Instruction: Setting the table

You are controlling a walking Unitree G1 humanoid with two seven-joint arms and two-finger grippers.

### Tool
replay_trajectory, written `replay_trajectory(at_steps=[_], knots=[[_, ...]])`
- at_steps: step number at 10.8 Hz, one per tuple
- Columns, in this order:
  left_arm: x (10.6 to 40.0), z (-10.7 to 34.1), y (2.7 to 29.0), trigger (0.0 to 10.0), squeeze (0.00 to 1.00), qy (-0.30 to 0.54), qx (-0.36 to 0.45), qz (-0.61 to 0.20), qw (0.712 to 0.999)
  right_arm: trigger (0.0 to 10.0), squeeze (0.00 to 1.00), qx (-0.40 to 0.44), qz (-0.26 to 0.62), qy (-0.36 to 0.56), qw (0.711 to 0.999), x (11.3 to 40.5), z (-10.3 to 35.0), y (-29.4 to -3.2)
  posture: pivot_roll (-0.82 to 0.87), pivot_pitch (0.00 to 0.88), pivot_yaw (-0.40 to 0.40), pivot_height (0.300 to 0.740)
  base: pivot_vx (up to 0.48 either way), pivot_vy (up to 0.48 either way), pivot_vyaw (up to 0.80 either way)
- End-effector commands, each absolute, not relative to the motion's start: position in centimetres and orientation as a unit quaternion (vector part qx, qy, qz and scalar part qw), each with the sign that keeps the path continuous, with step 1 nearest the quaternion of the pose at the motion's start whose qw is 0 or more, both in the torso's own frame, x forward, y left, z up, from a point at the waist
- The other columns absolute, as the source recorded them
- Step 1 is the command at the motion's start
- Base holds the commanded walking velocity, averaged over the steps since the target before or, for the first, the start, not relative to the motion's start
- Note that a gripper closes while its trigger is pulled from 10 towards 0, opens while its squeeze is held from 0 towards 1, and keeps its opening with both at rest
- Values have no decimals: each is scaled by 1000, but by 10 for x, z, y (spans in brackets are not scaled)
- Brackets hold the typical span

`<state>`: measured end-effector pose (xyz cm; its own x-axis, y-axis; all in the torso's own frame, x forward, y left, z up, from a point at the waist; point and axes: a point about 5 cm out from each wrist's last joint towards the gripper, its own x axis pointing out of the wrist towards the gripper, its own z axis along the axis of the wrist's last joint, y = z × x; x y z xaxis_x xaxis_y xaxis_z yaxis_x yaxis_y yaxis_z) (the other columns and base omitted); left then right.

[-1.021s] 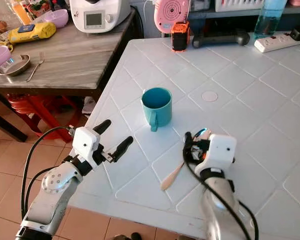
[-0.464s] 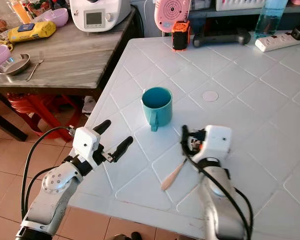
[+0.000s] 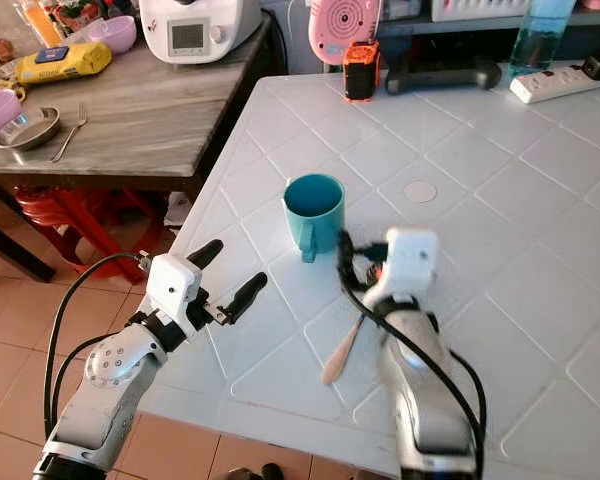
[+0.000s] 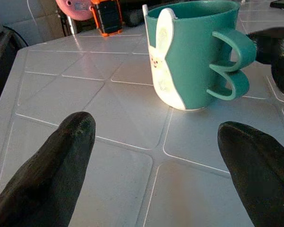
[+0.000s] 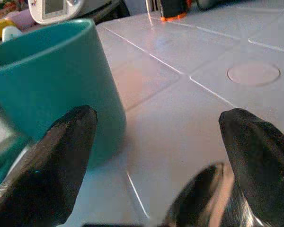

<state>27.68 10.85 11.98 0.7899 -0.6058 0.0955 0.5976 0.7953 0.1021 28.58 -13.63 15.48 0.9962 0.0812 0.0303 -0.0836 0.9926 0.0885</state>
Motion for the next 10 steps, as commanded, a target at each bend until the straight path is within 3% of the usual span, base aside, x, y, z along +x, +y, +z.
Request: replay_trajectory(at_steps=[1,3,7,10], knots=[[276,116,113,10000,0,-51,40,-309,949,10000,0,49,51,-13,997,289,154,-128,-158,156,178,740,0,0,0],[276,117,113,10000,0,-52,40,-308,949,10000,0,47,57,-24,997,290,160,-124,-152,157,178,740,0,0,0],[277,118,114,10000,0,-53,35,-301,951,10000,0,23,77,-61,995,264,170,-122,-168,155,172,740,0,0,0],[282,112,127,10000,0,-38,43,-222,973,10000,0,18,51,-45,998,244,159,-136,-182,150,162,740,0,0,0]])
